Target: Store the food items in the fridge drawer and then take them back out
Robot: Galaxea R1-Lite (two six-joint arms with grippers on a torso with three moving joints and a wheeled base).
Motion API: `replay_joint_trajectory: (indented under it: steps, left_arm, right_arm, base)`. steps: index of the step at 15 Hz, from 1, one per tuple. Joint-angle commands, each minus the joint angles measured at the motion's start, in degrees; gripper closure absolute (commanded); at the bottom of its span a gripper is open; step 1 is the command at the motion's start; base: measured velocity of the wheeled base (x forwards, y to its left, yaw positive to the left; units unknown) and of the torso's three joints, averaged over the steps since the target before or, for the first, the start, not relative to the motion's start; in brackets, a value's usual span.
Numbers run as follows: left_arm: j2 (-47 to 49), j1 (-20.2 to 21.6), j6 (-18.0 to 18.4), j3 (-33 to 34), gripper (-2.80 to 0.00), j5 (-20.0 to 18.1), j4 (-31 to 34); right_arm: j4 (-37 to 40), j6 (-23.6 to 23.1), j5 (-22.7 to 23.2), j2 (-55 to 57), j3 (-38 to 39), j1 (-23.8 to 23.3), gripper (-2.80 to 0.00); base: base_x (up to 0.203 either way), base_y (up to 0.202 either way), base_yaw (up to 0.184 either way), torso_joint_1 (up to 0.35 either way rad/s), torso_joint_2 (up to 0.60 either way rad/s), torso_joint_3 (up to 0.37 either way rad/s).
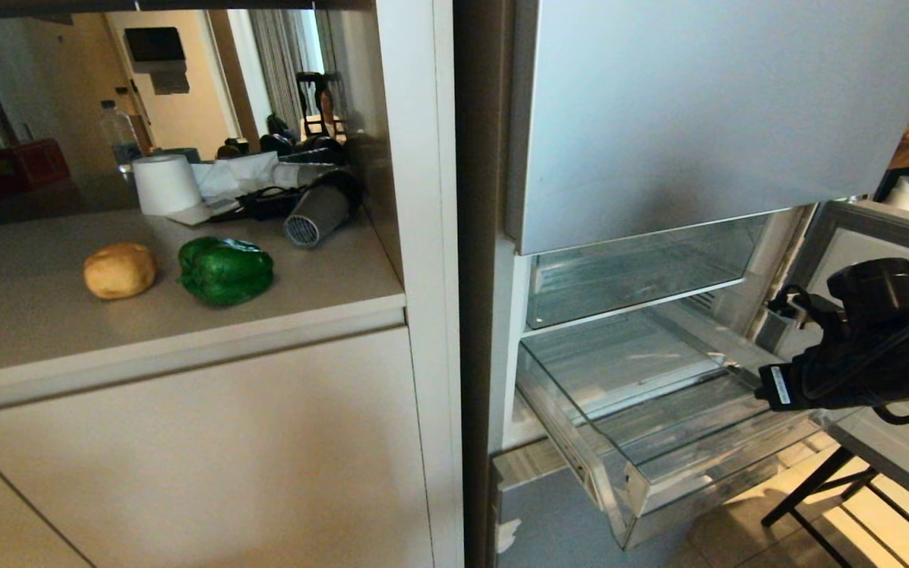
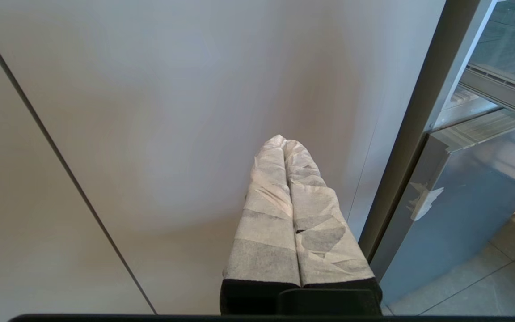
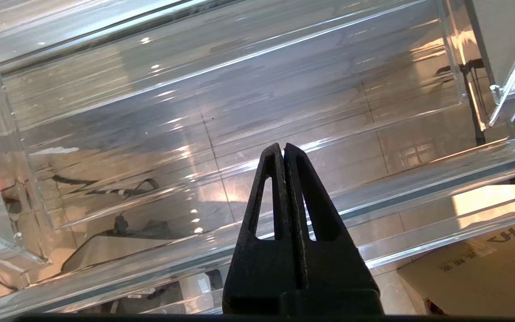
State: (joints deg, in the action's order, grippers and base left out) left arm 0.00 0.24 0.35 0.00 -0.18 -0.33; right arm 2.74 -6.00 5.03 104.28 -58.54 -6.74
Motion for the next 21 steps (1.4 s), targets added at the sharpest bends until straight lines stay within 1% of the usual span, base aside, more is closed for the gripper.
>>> replay_joint_trajectory:
  steps: [1, 9, 13, 16, 19, 20, 21]
  left_arm:
    - [0.0, 0.02, 0.0, 0.18, 0.0, 0.01, -0.02]
    - [0.0, 0.02, 0.0, 0.18, 0.0, 0.01, -0.02]
    - [-0.07, 0.02, 0.0, 0.18, 0.0, 0.01, -0.02]
    - [0.0, 0.02, 0.0, 0.18, 0.0, 0.01, -0.02]
    - [0.0, 0.02, 0.0, 0.18, 0.0, 0.01, -0.02]
    - [0.0, 0.02, 0.0, 0.18, 0.0, 0.01, -0.02]
    - [0.0, 0.02, 0.0, 0.18, 0.0, 0.01, -0.02]
  right_arm:
    - [0.01, -0.07, 0.06, -0.3, 0.09, -0.03, 0.0]
    - [0.13, -1.09, -0.64, -3.03, 3.26, -0.82, 0.0]
    - [-0.31, -0.61, -0.2, -3.08, 1.76, -0.82, 0.0]
    - [-5.83, -0.49, 0.07, -3.54, 0.78, -0.56, 0.0]
    - [-6.29, -0.46, 0.16, -5.39, 1.37, -0.42, 0.0]
    - [-6.33, -0.35, 0.55, -6.47, 2.01, -0.39, 0.0]
    - [-6.34, -0.21, 1.96, -8.35, 3.14, -0.38, 0.0]
  base:
    - [0.0, 0.0, 0.0, 0.0, 0.0, 0.0]
    - [0.0, 0.0, 0.0, 0.0, 0.0, 0.0]
    - [0.0, 0.0, 0.0, 0.0, 0.0, 0.0]
    - [0.0, 0.0, 0.0, 0.0, 0.0, 0.0]
    - [0.0, 0.0, 0.0, 0.0, 0.0, 0.0]
    - [0.0, 0.0, 0.0, 0.0, 0.0, 0.0]
    - [0.0, 0.0, 0.0, 0.0, 0.0, 0.0]
